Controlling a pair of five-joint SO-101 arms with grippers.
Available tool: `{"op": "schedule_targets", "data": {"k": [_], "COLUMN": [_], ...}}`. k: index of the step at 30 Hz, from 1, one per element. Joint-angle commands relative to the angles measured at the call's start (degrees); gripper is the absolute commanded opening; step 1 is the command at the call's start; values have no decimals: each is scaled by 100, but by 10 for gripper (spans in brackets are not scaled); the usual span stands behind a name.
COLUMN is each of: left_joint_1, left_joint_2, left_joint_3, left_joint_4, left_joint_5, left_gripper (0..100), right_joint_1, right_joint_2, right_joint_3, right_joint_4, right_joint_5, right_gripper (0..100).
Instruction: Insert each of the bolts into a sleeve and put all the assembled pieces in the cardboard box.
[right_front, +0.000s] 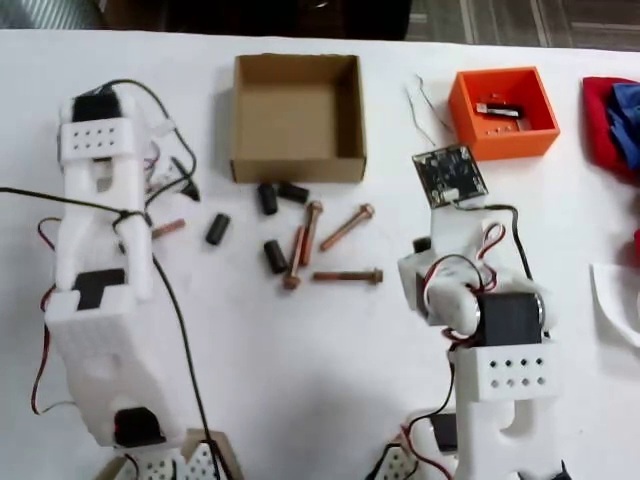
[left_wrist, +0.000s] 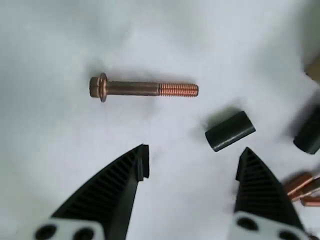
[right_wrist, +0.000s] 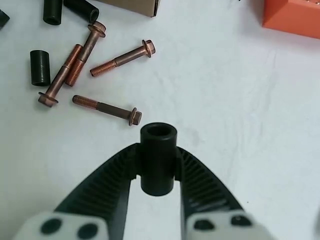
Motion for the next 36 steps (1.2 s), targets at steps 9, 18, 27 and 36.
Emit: {"op": "schedule_targets", "data": {"k": [9, 18, 27, 36], "left_joint_1": [-53, -264, -457, -404], "left_joint_2": [281, 1099, 1046, 1125], "left_joint_3": [189, 295, -462, -602], "left_joint_4": [-132, 0, 246, 237], "left_joint_5": [3956, 4369, 4343, 4387], "left_gripper": [299, 300, 301, 301], "right_joint_1": [-215, -523, -523, -532], "right_joint_2": [-145, -136, -136, -136], "right_joint_3": [-70, -35, -35, -35], "right_joint_4": [-110, -189, -180, -171], "right_joint_5": [79, 114, 114, 114], "right_gripper": [23, 23, 23, 23]}}
